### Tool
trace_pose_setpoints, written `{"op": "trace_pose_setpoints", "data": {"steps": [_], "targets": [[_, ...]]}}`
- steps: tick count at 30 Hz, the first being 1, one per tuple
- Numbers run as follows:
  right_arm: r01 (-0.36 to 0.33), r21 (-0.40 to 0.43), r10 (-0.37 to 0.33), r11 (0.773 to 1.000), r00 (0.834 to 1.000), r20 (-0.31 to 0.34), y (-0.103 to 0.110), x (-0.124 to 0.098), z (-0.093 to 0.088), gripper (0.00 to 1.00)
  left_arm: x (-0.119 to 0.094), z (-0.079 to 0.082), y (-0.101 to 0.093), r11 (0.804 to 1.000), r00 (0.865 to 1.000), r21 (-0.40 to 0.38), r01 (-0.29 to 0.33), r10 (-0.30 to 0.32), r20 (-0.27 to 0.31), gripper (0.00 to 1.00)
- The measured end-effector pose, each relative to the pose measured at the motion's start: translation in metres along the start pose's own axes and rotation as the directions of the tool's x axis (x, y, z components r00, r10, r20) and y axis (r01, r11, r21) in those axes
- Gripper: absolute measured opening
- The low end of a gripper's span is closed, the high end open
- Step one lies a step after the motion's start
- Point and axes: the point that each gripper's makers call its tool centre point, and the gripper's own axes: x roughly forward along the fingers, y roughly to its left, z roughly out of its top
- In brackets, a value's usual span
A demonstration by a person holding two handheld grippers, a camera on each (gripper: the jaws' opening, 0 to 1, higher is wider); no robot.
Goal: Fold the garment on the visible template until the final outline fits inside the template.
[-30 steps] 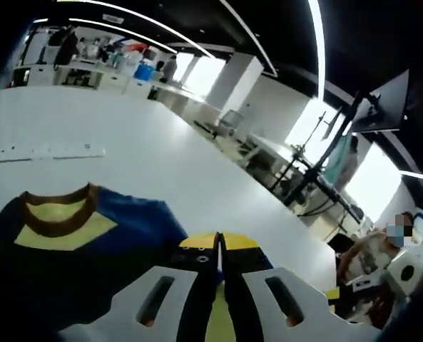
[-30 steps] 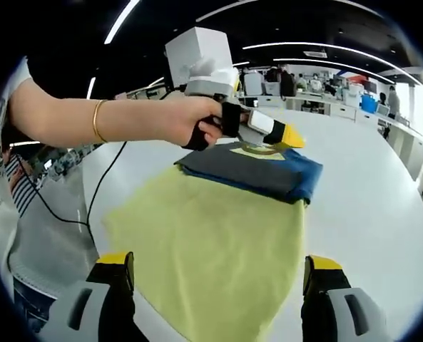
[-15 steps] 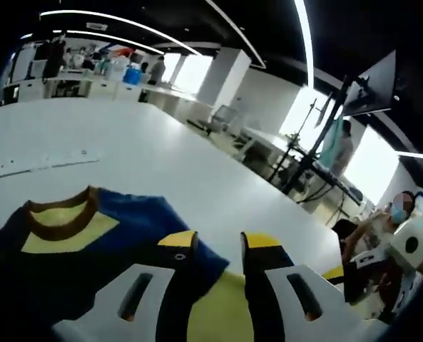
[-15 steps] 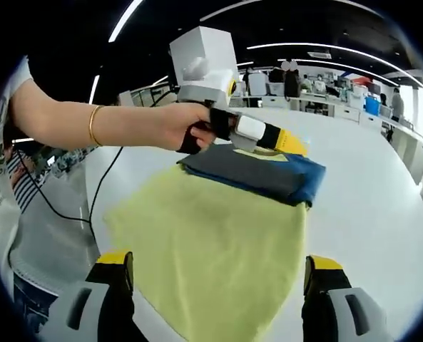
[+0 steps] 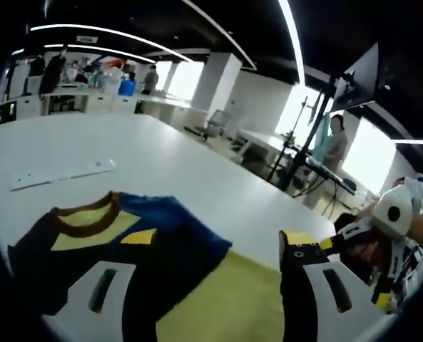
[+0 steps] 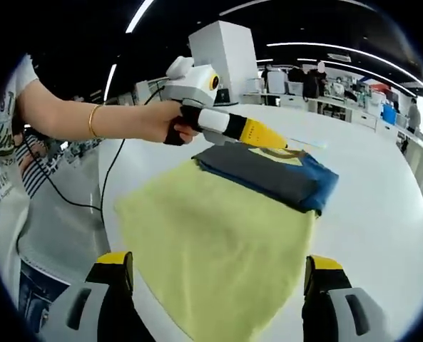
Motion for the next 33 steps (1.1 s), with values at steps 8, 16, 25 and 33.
{"op": "trace_pose_setpoints", "data": {"steps": [8, 16, 25, 33], "targets": [[-0.043, -0.05, 0.041, 0.998, 0.998, -0.05, 0.007, -0.002, -0.007, 0.99, -0.025, -0.005, -0.012, 0.999, 0.999, 0.023, 0.034, -0.034, -0.002, 0.81], [-0.067, -0.071, 0.062, 0.995, 0.995, -0.082, 0.014, -0.003, -0.015, 0.99, -0.046, -0.007, -0.031, 0.995, 0.997, 0.069, 0.077, -0.078, 0.006, 0.92], [-0.089, -0.08, 0.081, 0.993, 0.992, -0.097, 0.021, -0.002, -0.018, 0.99, -0.07, -0.017, -0.043, 0.99, 0.995, 0.1, 0.095, -0.094, -0.015, 0.99], [-0.095, -0.087, 0.086, 0.992, 0.991, -0.108, 0.025, -0.004, -0.022, 0.99, -0.093, -0.028, -0.051, 0.989, 0.995, 0.116, 0.097, -0.094, -0.032, 0.99]]}}
